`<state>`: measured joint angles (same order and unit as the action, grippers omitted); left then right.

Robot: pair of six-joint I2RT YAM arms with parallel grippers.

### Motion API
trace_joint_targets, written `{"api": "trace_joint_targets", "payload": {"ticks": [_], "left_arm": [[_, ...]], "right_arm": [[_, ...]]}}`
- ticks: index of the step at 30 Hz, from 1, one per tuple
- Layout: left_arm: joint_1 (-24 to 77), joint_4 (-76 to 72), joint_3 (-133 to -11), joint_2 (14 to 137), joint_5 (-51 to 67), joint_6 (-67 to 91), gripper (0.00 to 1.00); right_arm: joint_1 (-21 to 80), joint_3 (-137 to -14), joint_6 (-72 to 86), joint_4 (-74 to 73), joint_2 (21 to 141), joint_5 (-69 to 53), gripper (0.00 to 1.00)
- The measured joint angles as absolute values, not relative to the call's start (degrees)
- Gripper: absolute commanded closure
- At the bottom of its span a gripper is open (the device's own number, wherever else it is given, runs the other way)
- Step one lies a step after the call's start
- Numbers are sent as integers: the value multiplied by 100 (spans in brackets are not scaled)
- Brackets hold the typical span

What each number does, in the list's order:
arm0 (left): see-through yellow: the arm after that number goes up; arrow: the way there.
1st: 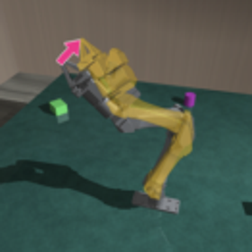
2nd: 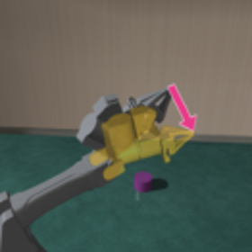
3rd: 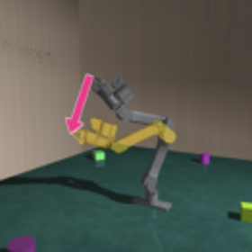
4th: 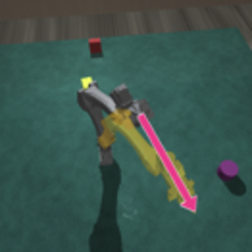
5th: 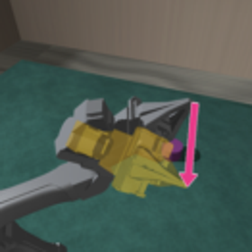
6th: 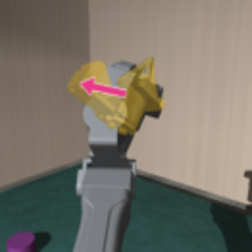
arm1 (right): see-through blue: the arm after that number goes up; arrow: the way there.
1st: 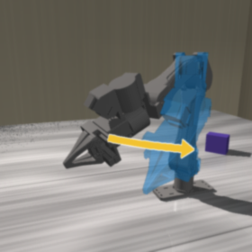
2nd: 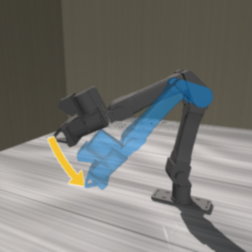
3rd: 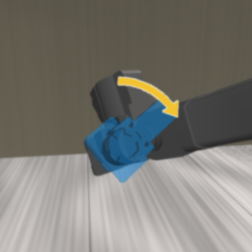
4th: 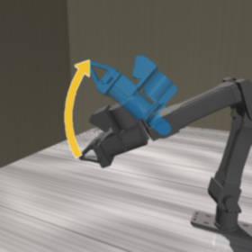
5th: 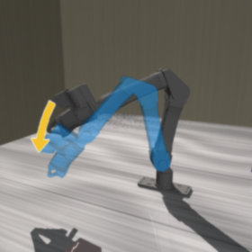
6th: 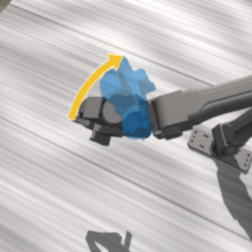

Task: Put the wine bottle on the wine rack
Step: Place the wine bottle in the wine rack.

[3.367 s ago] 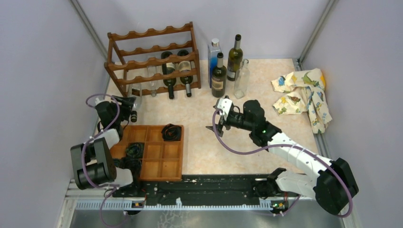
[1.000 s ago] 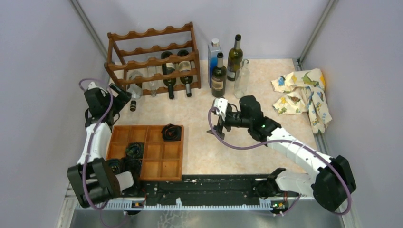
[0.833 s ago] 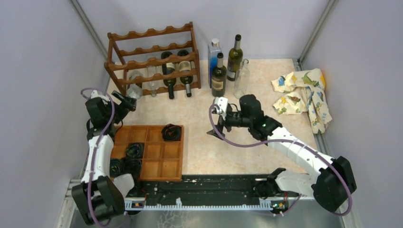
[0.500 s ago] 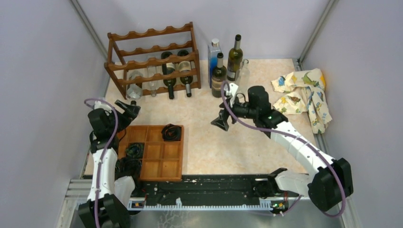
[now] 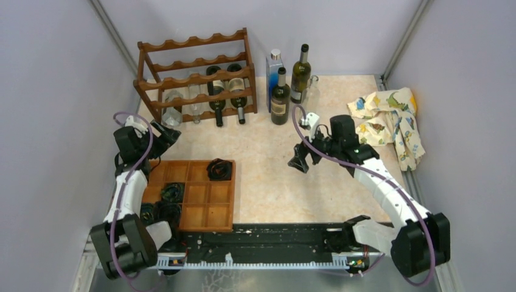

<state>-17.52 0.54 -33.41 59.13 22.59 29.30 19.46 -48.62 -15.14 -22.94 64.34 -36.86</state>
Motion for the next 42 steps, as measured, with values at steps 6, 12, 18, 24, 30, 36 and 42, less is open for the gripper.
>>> {"api": "trace_joint_targets", "payload": {"ticks": [6, 12, 18, 24, 30, 36, 42], "left_arm": [[-1752, 314, -4029, 6709, 1944, 2836, 20], [-1754, 561, -4233, 7284, 1437, 2648, 26], [-1754, 432, -4244, 7854, 1601, 2517, 34], [-1754, 327, -4536, 8248, 1804, 2314, 40], [-1754, 357, -4893, 8510, 1852, 2001, 43], [-1756, 491, -5223, 8788, 1905, 1774, 49], [-1758, 620, -5306, 9000, 2143, 1619, 78]], "right_arm": [[1839, -4423, -1492, -2200, 5933, -3721, 2], [1806, -4316, -1481, -2099, 5909, -3750, 2], [1721, -4316, -1522, -2102, 5955, -3763, 2], [1712, -4318, -1546, -2104, 6173, -3824, 3], [1710, -4327, -1555, -2104, 6287, -3907, 3], [1710, -4427, -1599, -2110, 6361, -3922, 3], [1710, -4510, -1610, -2110, 6440, -3940, 3]]}}
